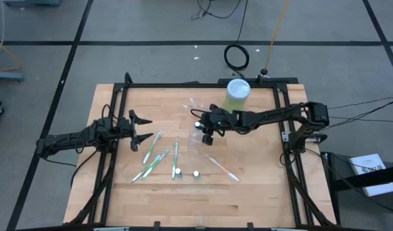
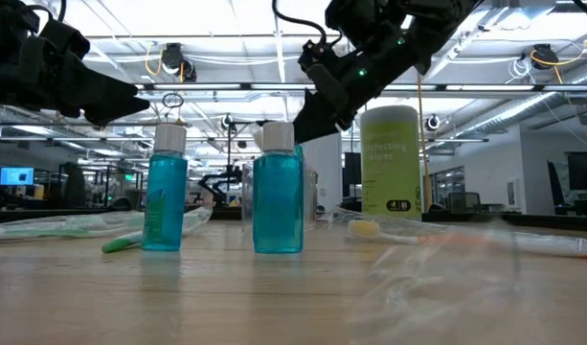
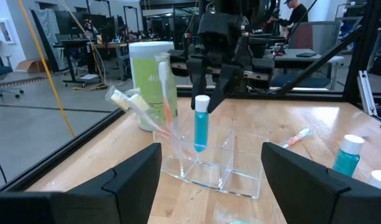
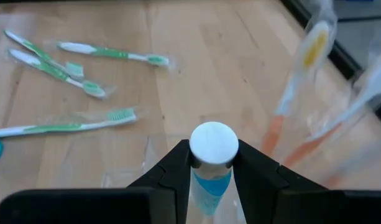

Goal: Pick & Place toothbrushing station
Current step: Put the blue mouthwash into the middle portion of the transparent organizer

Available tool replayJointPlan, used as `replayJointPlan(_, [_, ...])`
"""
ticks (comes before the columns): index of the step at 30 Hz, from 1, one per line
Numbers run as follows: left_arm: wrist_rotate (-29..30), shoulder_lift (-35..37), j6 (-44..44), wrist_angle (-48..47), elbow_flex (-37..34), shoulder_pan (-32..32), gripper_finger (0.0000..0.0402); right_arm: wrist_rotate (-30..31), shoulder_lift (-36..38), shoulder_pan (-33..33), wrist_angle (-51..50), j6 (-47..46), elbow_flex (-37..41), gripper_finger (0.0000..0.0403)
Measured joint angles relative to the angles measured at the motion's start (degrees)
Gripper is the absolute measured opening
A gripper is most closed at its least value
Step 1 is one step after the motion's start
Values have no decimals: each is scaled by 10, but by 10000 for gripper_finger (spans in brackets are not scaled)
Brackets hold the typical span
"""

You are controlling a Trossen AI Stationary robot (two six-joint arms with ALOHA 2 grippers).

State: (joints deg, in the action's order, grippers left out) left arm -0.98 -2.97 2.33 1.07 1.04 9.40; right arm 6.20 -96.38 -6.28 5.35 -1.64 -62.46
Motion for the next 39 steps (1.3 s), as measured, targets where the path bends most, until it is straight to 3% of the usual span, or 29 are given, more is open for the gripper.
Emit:
replayJointPlan(16, [0,0,0,0,0,0,285,-3,0,1,-60,-17,0,91])
replayJointPlan(29, [0,0,0,0,0,0,285,-3,-22,1,22,-31,5,91])
replayJointPlan(39, [0,0,0,0,0,0,285,-3,-60,0,27,-52,6,92])
